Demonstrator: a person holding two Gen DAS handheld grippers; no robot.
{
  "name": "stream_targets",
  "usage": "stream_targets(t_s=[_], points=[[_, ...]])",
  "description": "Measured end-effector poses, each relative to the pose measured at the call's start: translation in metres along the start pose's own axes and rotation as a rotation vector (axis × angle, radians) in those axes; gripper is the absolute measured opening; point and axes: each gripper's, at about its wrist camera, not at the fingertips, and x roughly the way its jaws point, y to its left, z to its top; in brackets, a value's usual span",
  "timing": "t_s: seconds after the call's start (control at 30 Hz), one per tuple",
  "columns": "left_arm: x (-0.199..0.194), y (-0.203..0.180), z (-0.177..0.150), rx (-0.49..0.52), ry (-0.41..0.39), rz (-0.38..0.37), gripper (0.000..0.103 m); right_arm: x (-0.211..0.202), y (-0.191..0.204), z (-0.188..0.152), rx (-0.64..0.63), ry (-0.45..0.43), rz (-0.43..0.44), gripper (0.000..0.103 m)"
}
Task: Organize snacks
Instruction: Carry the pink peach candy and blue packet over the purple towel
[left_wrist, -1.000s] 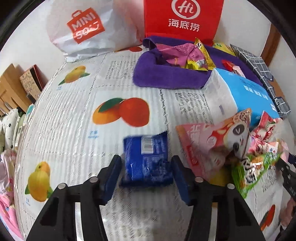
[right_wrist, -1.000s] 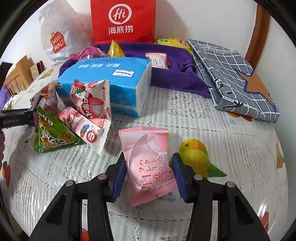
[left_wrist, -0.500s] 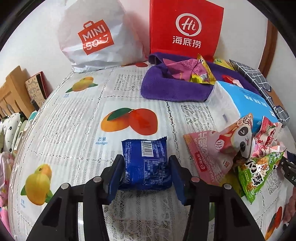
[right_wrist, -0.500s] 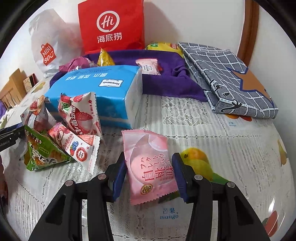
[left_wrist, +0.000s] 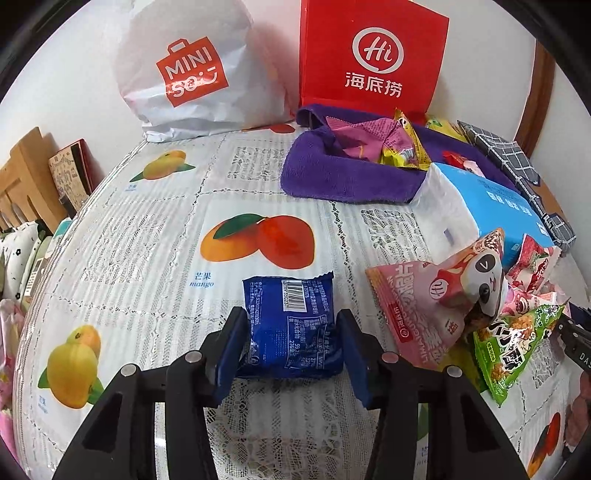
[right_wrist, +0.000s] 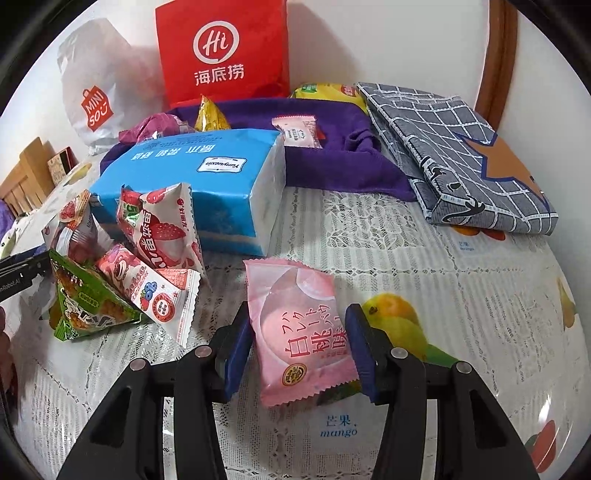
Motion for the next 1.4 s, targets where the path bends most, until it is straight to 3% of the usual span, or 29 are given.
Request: stream_targets(t_s=[0.33, 0.4, 0.67, 1.03, 1.4], points=[[0.0, -0.002, 0.0, 0.003, 0.002, -0.005, 0.051, 0.001, 0.0, 0.002, -0.009, 0.003, 0.009, 0.052], [0.0, 0.0, 0.0, -0.011, -0.003, 0.004, 0.045, 0.001, 0.001, 0.002, -0.014, 0.002, 0.004, 0.05], [-0.011, 0.014, 0.001, -0.103, 0.035, -0.141, 0.044, -0.016, 0.001, 0.001, -0.043, 0.004, -0.002, 0.045], [-0.055, -0.015, 0.001, -0.048, 0.013, -0.206, 0.044, -0.069, 0.01, 0.01, -0.029, -0.069, 0.045, 0.045], [-0.09, -0.063, 0.021, 0.022, -0.021, -0.293, 0.044, -0.093, 0.018, 0.028, -0.024, -0.111, 0.065, 0.045]])
